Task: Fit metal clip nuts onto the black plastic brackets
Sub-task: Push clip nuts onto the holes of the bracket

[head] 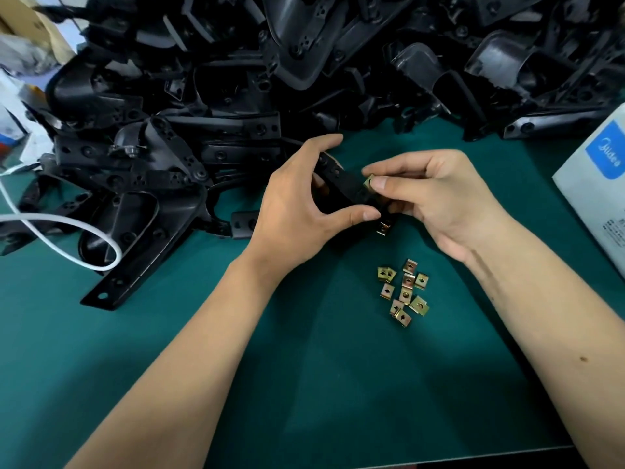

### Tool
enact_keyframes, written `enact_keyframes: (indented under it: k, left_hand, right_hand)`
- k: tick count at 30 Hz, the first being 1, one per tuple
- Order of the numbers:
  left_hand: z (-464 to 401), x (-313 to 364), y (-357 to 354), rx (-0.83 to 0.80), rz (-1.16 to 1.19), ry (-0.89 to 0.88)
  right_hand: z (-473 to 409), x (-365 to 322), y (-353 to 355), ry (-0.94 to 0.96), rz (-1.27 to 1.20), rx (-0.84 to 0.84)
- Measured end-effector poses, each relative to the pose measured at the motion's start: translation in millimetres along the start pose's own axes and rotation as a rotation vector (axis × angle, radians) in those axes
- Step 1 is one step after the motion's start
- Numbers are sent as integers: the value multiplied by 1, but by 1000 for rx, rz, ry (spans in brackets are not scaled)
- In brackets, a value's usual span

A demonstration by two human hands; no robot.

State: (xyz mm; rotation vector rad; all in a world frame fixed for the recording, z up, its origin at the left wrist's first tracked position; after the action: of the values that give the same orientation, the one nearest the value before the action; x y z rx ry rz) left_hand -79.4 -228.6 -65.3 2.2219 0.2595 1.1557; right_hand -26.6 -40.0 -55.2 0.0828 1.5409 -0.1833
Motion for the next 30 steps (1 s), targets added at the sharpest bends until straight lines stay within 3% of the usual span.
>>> enact_keyframes:
  k: [16, 20, 30]
  left_hand:
    - [-1, -4, -5, 24, -39, 18]
    - [-1, -3, -6, 14, -51, 30]
    - [-2, -4, -8, -8, -72, 55]
  right_hand:
    - [0, -1, -2, 22, 58, 9]
    - [2, 0, -3, 101, 139, 46]
    - [2, -2, -9, 172, 373, -62]
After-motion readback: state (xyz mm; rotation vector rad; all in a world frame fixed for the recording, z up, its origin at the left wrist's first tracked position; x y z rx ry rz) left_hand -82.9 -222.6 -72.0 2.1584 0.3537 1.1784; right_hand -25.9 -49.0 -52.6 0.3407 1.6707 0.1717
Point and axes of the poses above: each hand's wrist, its own z-axis away from the middle knuckle, its own y-axis out of the back of the hand, x = y × z, the point moved 2 cm from there along -z, towards the middle knuckle, and after that the axes turned 4 degrees about -z, right-handed, at the moved point
